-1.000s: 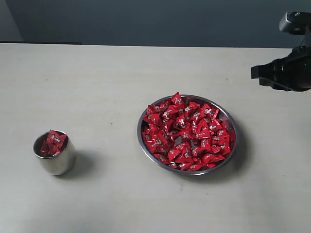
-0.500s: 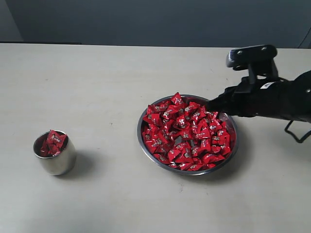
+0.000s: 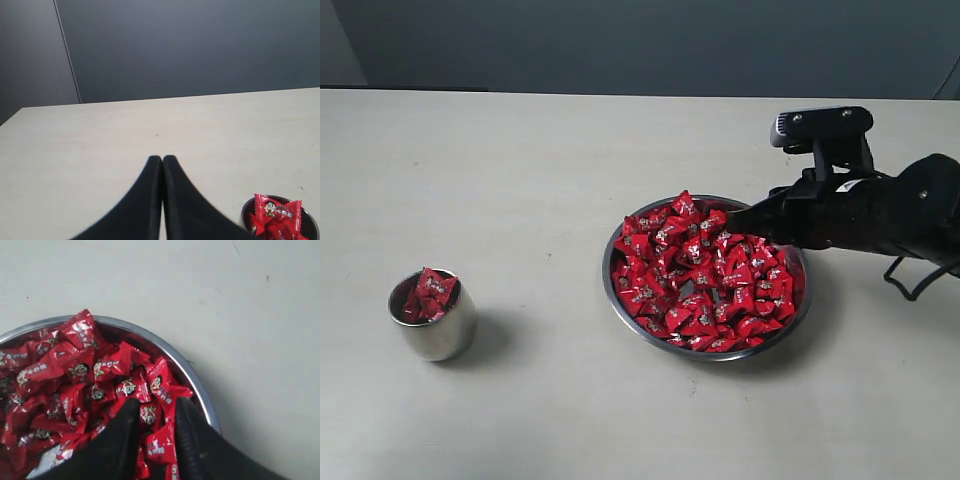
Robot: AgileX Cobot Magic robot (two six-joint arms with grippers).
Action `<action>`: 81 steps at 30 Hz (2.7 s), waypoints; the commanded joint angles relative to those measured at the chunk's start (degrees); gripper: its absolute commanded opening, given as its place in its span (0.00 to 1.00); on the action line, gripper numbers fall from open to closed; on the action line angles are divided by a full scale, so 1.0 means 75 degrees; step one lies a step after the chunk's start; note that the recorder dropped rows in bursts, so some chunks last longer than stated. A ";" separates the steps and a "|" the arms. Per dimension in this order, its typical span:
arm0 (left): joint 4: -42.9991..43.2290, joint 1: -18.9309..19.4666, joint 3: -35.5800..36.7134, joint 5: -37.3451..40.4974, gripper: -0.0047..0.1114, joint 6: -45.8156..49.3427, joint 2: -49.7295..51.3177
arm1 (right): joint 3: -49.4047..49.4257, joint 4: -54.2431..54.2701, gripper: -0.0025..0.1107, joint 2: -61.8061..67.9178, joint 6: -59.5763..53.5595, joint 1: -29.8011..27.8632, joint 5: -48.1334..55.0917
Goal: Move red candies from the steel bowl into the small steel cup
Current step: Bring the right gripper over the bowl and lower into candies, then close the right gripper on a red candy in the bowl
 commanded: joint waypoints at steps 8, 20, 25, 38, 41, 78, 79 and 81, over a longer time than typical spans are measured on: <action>0.0008 0.0005 0.0029 -0.0035 0.04 -0.0009 -0.0034 | -0.1537 0.0287 0.24 0.0922 0.0024 0.0006 0.2713; 0.0008 0.0005 0.0029 -0.0035 0.04 -0.0009 -0.0034 | -0.1818 0.0328 0.26 0.1577 0.0024 0.0006 0.3532; 0.0008 0.0005 0.0029 -0.0035 0.04 -0.0009 -0.0034 | -0.1931 0.0359 0.44 0.1577 0.0185 0.0006 0.3680; 0.0008 0.0005 0.0029 -0.0035 0.04 -0.0009 -0.0034 | -0.1931 0.0359 0.40 0.1577 0.0200 0.0006 0.3625; 0.0008 0.0005 0.0029 -0.0051 0.04 -0.0009 -0.0034 | -0.1931 0.0359 0.40 0.1577 0.0200 0.0006 0.3597; 0.0008 0.0005 0.0029 -0.0051 0.04 -0.0009 -0.0034 | -0.1946 0.0689 0.36 0.2533 0.0144 0.0006 0.3427; 0.0008 0.0005 0.0029 -0.0035 0.04 -0.0009 -0.0034 | -0.1946 0.0689 0.36 0.2533 0.0144 0.0006 0.3427; 0.0008 0.0005 0.0029 -0.0035 0.04 -0.0009 -0.0034 | -0.1946 0.0689 0.36 0.2533 0.0144 0.0006 0.3427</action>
